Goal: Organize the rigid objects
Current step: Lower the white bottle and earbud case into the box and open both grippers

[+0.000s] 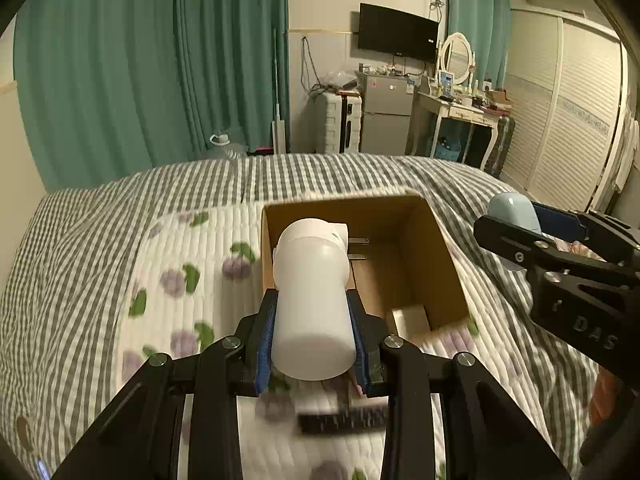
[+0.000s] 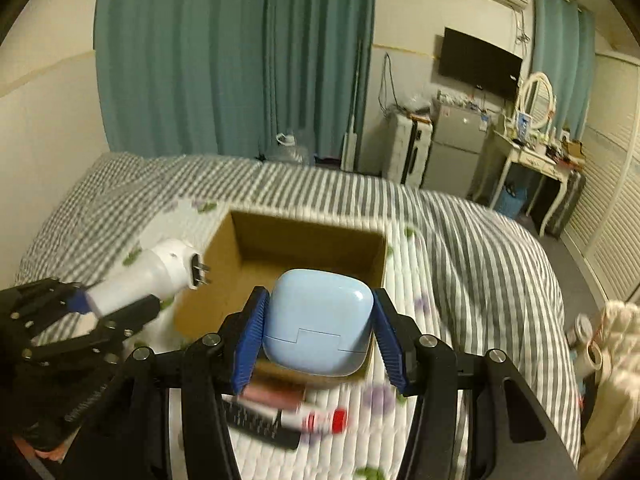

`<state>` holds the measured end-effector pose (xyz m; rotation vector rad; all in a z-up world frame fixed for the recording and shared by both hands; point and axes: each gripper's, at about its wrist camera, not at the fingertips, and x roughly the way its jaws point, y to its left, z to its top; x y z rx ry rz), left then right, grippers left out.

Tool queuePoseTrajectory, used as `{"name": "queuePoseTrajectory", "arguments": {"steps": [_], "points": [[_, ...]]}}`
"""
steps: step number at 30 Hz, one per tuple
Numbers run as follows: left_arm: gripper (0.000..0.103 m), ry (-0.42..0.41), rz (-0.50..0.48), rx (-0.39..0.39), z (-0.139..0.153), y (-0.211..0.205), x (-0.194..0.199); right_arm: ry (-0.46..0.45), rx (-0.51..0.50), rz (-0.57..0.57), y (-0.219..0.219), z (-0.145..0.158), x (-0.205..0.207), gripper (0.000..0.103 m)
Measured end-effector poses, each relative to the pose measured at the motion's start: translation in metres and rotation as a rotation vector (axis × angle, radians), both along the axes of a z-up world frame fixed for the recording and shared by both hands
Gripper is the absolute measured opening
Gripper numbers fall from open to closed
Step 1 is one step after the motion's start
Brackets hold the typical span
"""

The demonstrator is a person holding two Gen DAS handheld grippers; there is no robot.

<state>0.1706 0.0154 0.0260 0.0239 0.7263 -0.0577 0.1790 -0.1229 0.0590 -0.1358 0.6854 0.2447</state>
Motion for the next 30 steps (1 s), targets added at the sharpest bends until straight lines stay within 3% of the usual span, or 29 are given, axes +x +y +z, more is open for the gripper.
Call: {"name": "queuePoseTrajectory", "arguments": {"steps": [5, 11, 17, 19, 20, 21, 23, 30], "points": [[0.032, 0.028, 0.010, 0.040, -0.025, -0.010, 0.052, 0.009, 0.005, 0.013, -0.001, -0.007, 0.039, 0.052], [0.033, 0.043, -0.012, 0.046, -0.069, -0.021, 0.095, 0.067, -0.017, 0.015, -0.004, -0.054, 0.083, 0.052], [0.035, 0.065, -0.025, 0.072, -0.096, -0.023, 0.113, 0.110, -0.001, 0.022, -0.008, -0.087, 0.108, 0.052], [0.040, 0.072, -0.018, 0.061, -0.099, -0.020, 0.115, 0.117, 0.013, 0.022, -0.010, -0.093, 0.113, 0.052], [0.053, 0.078, -0.017, 0.052, -0.098, -0.019, 0.116, 0.119, 0.018, 0.023, -0.011, -0.094, 0.114, 0.052], [0.058, 0.080, -0.015, 0.039, -0.097, -0.018, 0.115, 0.119, 0.020, 0.022, -0.012, -0.094, 0.115, 0.052], [0.058, 0.075, -0.022, 0.026, -0.092, -0.016, 0.110, 0.119, 0.020, 0.022, -0.012, -0.094, 0.117, 0.052], [0.058, 0.066, 0.000, 0.084, -0.068, -0.011, 0.086, 0.144, 0.004, 0.022, -0.005, -0.098, 0.122, 0.052]]}}
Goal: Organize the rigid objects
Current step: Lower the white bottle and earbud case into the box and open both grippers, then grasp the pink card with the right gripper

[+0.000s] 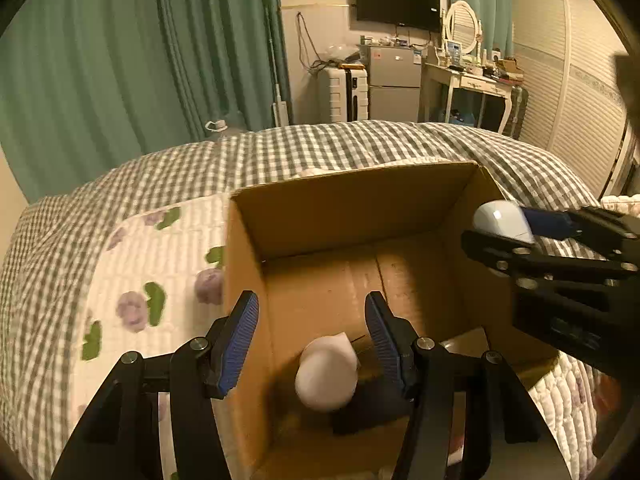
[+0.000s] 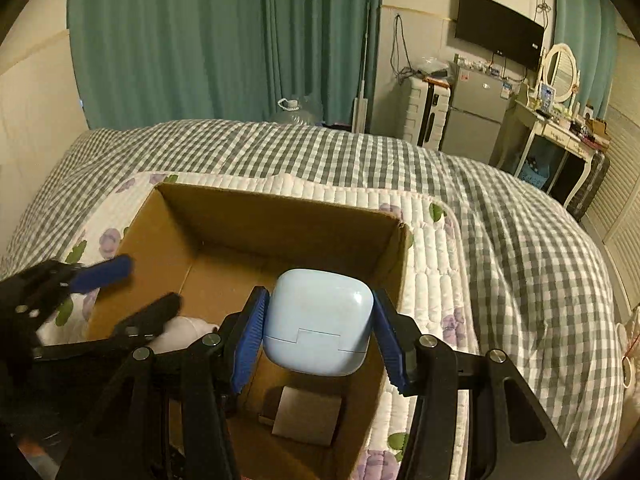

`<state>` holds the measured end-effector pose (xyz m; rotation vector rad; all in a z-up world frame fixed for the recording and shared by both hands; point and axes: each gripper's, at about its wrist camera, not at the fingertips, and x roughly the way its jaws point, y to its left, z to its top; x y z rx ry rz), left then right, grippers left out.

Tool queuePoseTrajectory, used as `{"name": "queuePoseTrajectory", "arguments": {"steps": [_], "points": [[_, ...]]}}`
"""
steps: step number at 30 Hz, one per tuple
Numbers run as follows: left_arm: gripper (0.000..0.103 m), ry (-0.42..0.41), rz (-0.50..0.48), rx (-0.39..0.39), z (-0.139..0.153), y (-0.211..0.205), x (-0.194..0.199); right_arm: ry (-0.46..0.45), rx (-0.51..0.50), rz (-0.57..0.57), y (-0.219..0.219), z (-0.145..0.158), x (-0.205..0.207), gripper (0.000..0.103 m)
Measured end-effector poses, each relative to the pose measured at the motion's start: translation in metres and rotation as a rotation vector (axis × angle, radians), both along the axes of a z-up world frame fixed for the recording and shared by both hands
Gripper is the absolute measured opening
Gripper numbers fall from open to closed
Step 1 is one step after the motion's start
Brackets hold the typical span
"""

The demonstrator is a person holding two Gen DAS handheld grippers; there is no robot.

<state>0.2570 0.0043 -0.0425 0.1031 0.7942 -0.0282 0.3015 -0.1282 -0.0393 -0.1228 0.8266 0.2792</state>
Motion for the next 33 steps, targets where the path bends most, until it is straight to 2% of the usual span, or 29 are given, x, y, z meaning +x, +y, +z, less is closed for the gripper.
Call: {"name": "queuePoseTrajectory", "arguments": {"steps": [3, 6, 9, 11, 13, 15, 17, 20, 21, 23, 26, 28, 33], "points": [[0.058, -0.018, 0.008, 0.013, 0.009, 0.008, -0.010, 0.029, -0.018, 0.006, 0.006, -0.008, 0.007, 0.052], [0.058, -0.026, 0.011, -0.008, 0.016, 0.017, -0.019, 0.042, -0.045, 0.017, 0.013, -0.015, 0.011, 0.052], [0.058, -0.036, 0.019, -0.025, 0.023, 0.024, -0.029, 0.054, -0.018, 0.001, 0.012, -0.018, 0.012, 0.052], [0.061, -0.031, 0.019, -0.035, 0.028, 0.026, -0.035, 0.064, 0.003, -0.014, 0.009, -0.016, 0.009, 0.061], [0.064, -0.027, 0.018, -0.040, 0.033, 0.026, -0.042, 0.055, -0.004, -0.021, 0.006, -0.009, 0.002, 0.062], [0.077, -0.027, 0.026, -0.046, 0.039, 0.027, -0.051, 0.032, -0.031, -0.018, 0.002, 0.008, -0.010, 0.062], [0.083, -0.034, 0.024, -0.058, 0.047, 0.028, -0.063, 0.004, -0.047, -0.022, -0.004, 0.026, -0.023, 0.068], [0.099, -0.036, 0.022, -0.056, 0.057, 0.027, -0.083, -0.029, -0.073, -0.011, -0.012, 0.054, -0.048, 0.078], [0.102, -0.042, 0.027, -0.047, 0.060, 0.026, -0.090, -0.030, -0.079, -0.004, -0.014, 0.061, -0.055, 0.078], [0.102, -0.053, 0.027, -0.025, 0.065, 0.026, -0.105, -0.027, -0.085, 0.013, -0.018, 0.074, -0.075, 0.083], [0.103, -0.049, 0.030, -0.011, 0.065, 0.028, -0.125, -0.009, -0.067, 0.015, -0.025, 0.082, -0.103, 0.084], [0.103, -0.035, 0.036, -0.007, 0.062, 0.031, -0.135, 0.017, -0.056, 0.003, -0.026, 0.080, -0.119, 0.084], [0.103, -0.013, 0.064, 0.009, 0.039, 0.038, -0.151, 0.064, -0.030, -0.009, -0.019, 0.052, -0.146, 0.084]]}}
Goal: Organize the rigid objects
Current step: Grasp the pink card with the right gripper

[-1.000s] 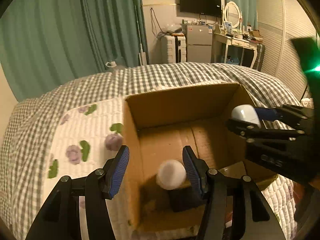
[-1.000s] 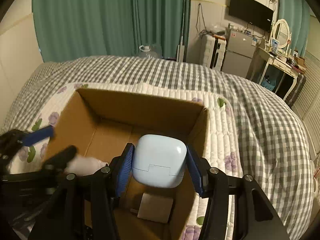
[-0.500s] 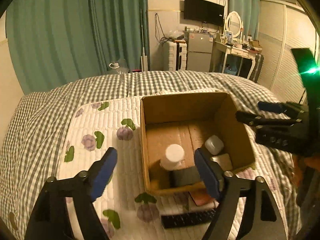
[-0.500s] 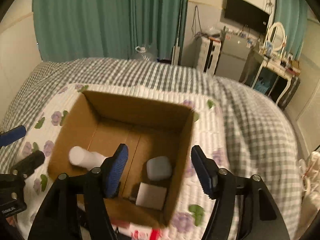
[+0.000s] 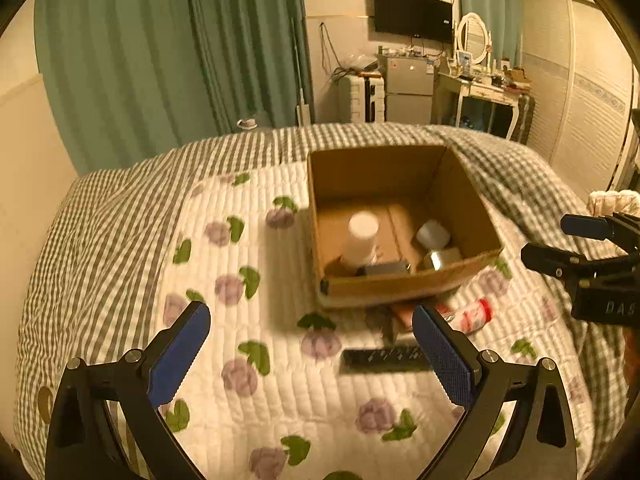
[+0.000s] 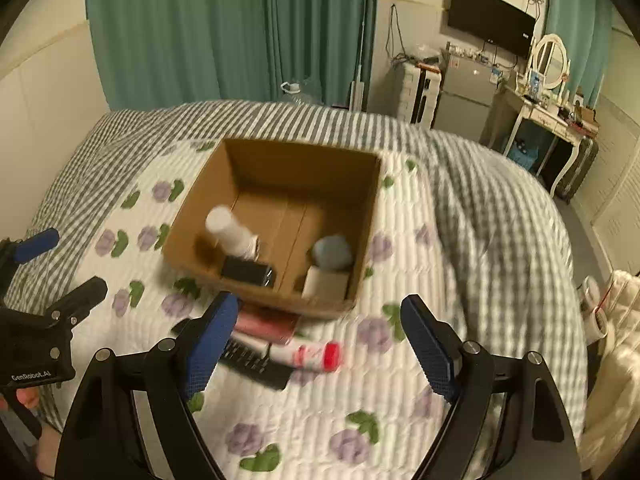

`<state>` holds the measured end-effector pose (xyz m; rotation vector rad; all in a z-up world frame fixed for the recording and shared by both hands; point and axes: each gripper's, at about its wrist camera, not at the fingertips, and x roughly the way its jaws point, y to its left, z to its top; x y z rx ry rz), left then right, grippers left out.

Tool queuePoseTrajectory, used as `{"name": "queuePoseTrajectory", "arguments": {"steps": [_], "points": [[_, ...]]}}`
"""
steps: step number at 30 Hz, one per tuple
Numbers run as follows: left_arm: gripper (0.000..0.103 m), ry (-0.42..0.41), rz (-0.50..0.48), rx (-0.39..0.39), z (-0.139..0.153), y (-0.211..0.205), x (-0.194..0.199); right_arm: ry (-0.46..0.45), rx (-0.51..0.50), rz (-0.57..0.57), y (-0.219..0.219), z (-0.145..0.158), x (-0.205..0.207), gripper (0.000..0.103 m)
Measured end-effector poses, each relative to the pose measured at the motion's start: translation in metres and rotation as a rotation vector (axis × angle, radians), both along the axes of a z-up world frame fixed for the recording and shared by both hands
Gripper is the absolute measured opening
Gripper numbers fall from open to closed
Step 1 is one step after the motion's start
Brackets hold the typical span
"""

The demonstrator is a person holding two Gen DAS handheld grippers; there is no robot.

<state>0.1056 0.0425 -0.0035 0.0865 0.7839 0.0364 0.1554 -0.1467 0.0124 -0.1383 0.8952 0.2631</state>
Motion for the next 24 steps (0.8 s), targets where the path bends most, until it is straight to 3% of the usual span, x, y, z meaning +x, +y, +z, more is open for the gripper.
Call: {"name": "queuePoseTrajectory", "arguments": {"steps": [4, 7, 12, 16, 19, 21, 22, 24], "points": [[0.103, 0.042, 0.005, 0.008, -0.032, 0.008, 0.000, 0.006, -0.029, 0.040, 0.015, -0.033, -0.007, 0.084], [0.103, 0.077, 0.017, 0.027, -0.059, 0.012, 0.005, 0.059, -0.067, 0.104, 0.026, -0.065, -0.006, 0.084], [0.103, 0.139, 0.035, 0.032, -0.090, 0.019, 0.014, 0.055, -0.161, 0.245, 0.051, -0.110, -0.004, 0.080], [0.103, 0.182, 0.069, 0.016, -0.105, 0.026, 0.021, 0.048, -0.227, 0.341, 0.066, -0.132, 0.003, 0.067], [0.103, 0.191, 0.079, 0.031, -0.112, 0.027, 0.023, 0.047, -0.271, 0.384, 0.075, -0.145, 0.013, 0.049], [0.103, 0.198, 0.081, 0.035, -0.114, 0.027, 0.024, 0.062, -0.261, 0.408, 0.080, -0.152, 0.018, 0.046], [0.103, 0.203, 0.081, 0.033, -0.116, 0.028, 0.025, 0.052, -0.270, 0.416, 0.082, -0.154, 0.019, 0.039], [0.103, 0.212, 0.082, 0.030, -0.117, 0.028, 0.026, 0.015, -0.318, 0.432, 0.086, -0.157, 0.020, 0.035]]}}
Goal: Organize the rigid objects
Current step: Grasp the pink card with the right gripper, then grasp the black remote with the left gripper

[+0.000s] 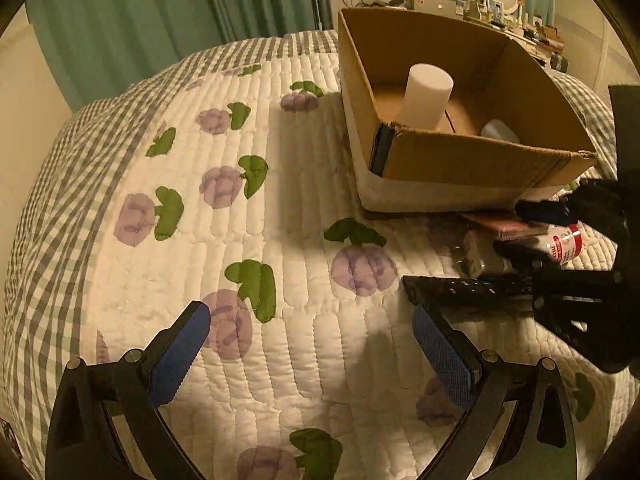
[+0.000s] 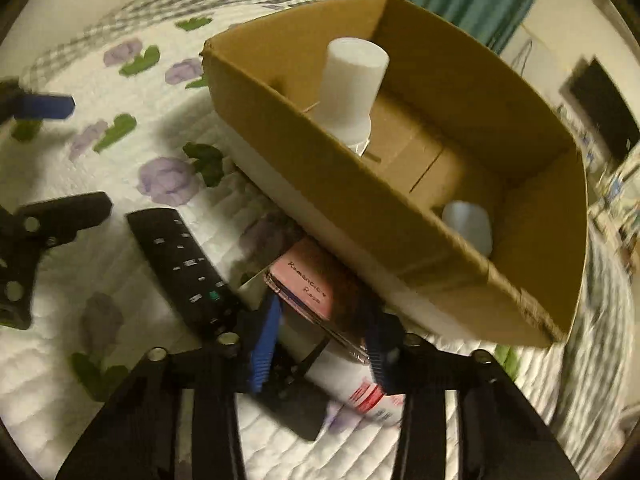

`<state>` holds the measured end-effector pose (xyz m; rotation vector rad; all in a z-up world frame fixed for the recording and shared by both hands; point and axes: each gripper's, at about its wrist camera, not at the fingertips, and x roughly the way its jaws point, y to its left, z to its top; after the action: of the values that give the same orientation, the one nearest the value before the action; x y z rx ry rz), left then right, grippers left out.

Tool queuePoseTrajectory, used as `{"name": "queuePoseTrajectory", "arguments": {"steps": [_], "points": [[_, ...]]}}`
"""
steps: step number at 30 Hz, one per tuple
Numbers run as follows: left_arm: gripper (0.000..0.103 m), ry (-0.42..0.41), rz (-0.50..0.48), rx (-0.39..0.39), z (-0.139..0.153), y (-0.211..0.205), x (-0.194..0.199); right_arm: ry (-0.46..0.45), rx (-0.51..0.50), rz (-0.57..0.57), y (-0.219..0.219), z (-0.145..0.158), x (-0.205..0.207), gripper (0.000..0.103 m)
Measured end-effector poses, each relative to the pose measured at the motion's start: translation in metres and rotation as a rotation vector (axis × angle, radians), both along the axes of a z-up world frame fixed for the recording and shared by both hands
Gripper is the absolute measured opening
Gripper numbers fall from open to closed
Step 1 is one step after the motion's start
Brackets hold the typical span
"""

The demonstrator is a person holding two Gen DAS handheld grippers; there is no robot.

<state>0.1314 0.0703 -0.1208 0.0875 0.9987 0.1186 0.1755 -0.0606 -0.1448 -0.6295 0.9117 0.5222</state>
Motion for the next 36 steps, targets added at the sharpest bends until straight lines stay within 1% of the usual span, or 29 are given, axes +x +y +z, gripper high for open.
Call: {"name": "queuePoseTrajectory", "arguments": {"steps": [2, 6, 7, 8, 10, 13, 16, 18, 19, 22, 26, 28, 30, 31, 33, 35, 36], "points": [[0.103, 0.004, -0.001, -0.002, -0.001, -0.001, 0.001, -0.015, -0.007, 0.007, 0.002, -0.001, 0.004, 0.034], [0.103, 0.012, -0.009, 0.000, -0.002, -0.004, 0.001, -0.010, -0.004, 0.013, 0.004, -0.006, 0.009, 0.033], [0.103, 0.013, -0.014, 0.003, -0.002, -0.005, 0.000, -0.012, -0.007, 0.016, 0.003, -0.006, 0.011, 0.030], [0.103, 0.013, -0.018, 0.007, -0.002, -0.007, -0.001, -0.009, -0.005, 0.020, 0.004, -0.005, 0.011, 0.025], [0.103, 0.012, -0.028, 0.006, -0.001, -0.009, -0.001, -0.014, -0.005, 0.025, 0.002, -0.001, 0.005, 0.022], [0.103, 0.005, -0.043, -0.001, 0.001, -0.014, -0.003, -0.002, 0.027, 0.019, -0.006, 0.017, -0.006, 0.017], [0.103, 0.005, -0.058, -0.007, 0.002, -0.018, -0.003, -0.006, 0.034, 0.012, -0.017, 0.041, -0.017, 0.012], [0.103, 0.012, -0.061, -0.015, 0.003, -0.021, -0.003, 0.009, 0.041, -0.008, -0.023, 0.052, -0.019, 0.009], [0.103, 0.019, -0.059, -0.025, 0.004, -0.022, -0.002, 0.017, 0.044, -0.021, -0.026, 0.057, -0.021, 0.009], [0.103, 0.038, -0.059, -0.055, 0.007, -0.030, 0.000, 0.043, 0.019, -0.058, -0.037, 0.063, -0.022, 0.009], [0.102, 0.078, -0.037, -0.110, 0.005, -0.043, 0.006, 0.079, 0.037, -0.098, -0.060, 0.067, -0.023, 0.009], [0.099, 0.107, -0.022, -0.181, 0.002, -0.049, 0.012, 0.063, 0.023, -0.102, -0.068, 0.067, -0.025, 0.009], [0.087, 0.132, -0.009, -0.235, -0.003, -0.057, 0.018, 0.066, 0.030, -0.106, -0.071, 0.066, -0.023, 0.009], [0.084, 0.147, 0.000, -0.255, -0.006, -0.060, 0.022, 0.068, 0.037, -0.109, -0.072, 0.065, -0.023, 0.009], [0.069, 0.179, 0.032, -0.292, -0.015, -0.064, 0.032, 0.070, 0.049, -0.098, -0.073, 0.064, -0.023, 0.009], [0.068, 0.199, 0.079, -0.324, -0.023, -0.065, 0.041, 0.066, 0.061, -0.087, -0.072, 0.064, -0.023, 0.009], [0.062, 0.198, 0.089, -0.340, -0.025, -0.066, 0.045, 0.068, 0.068, -0.085, -0.072, 0.064, -0.022, 0.009]]}}
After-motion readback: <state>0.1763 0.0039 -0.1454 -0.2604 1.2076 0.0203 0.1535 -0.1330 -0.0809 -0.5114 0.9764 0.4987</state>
